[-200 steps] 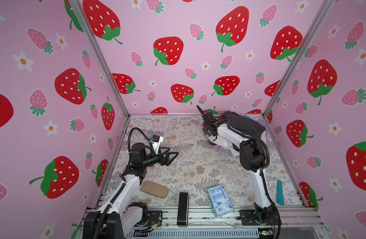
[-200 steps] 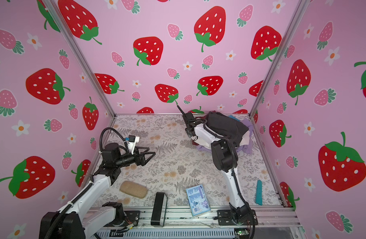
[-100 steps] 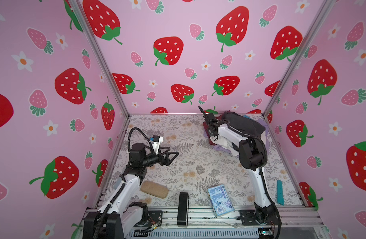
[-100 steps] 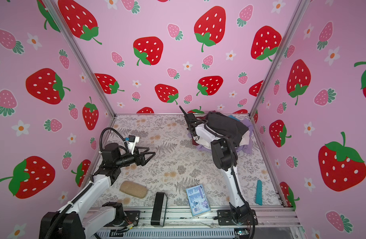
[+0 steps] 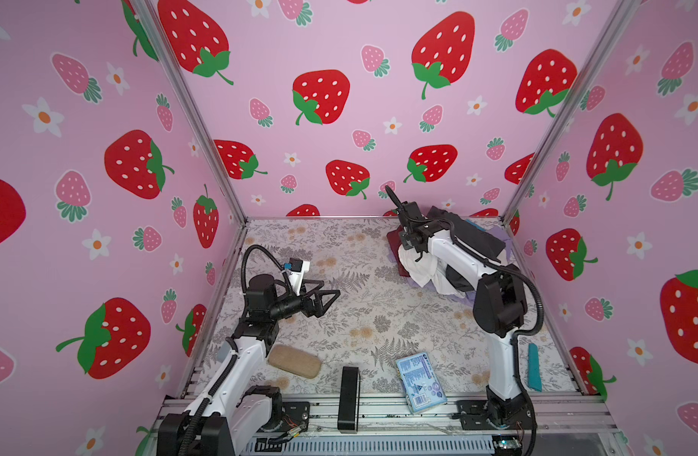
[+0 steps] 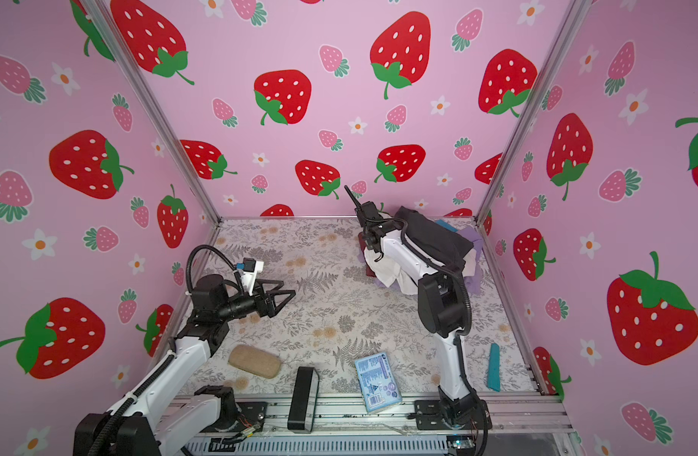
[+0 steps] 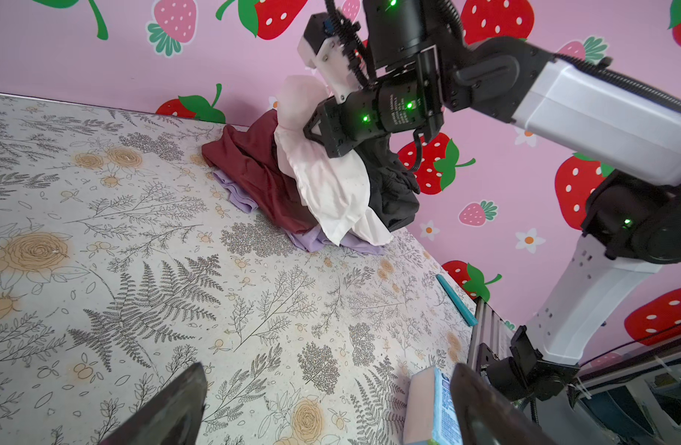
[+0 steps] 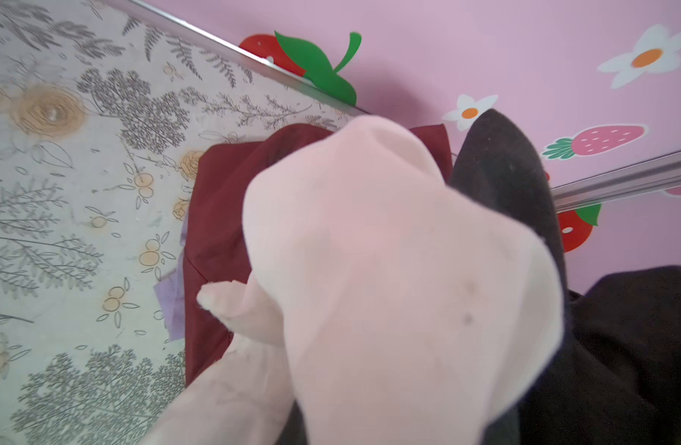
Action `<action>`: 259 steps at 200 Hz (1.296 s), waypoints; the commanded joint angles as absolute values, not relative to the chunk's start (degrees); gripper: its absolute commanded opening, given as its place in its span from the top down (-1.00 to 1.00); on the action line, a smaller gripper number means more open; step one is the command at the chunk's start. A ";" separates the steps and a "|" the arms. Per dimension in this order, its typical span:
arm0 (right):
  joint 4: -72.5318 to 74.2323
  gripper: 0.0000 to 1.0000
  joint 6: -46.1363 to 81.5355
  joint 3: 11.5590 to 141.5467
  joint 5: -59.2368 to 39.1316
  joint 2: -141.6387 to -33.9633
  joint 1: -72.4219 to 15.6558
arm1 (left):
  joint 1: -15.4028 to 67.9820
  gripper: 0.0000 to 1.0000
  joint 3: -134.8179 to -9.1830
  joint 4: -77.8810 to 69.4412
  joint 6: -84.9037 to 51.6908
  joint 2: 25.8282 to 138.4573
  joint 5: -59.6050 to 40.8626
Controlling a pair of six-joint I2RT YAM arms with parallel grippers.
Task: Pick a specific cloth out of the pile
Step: 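Lower the right gripper onto the white cloth and close on it, then lift the white cloth upward out of the pile with the right gripper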
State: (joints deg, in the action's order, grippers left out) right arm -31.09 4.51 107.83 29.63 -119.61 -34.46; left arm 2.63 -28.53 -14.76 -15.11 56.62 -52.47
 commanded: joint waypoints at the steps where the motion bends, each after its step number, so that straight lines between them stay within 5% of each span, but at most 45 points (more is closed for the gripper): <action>1: -29.12 1.00 3.35 107.63 29.30 -115.41 -36.46 | 2.39 -0.99 -28.13 -16.08 -15.76 55.69 -52.64; 259: -15.59 1.00 -0.70 105.46 18.72 -96.71 -37.51 | 2.42 -1.00 -28.21 -16.22 -17.05 54.92 -53.03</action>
State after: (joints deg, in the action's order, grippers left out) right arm -22.74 1.30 104.53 20.40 -101.03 -37.01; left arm 2.61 -27.88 -15.22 -16.56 55.64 -52.40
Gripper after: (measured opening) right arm 0.093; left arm 0.999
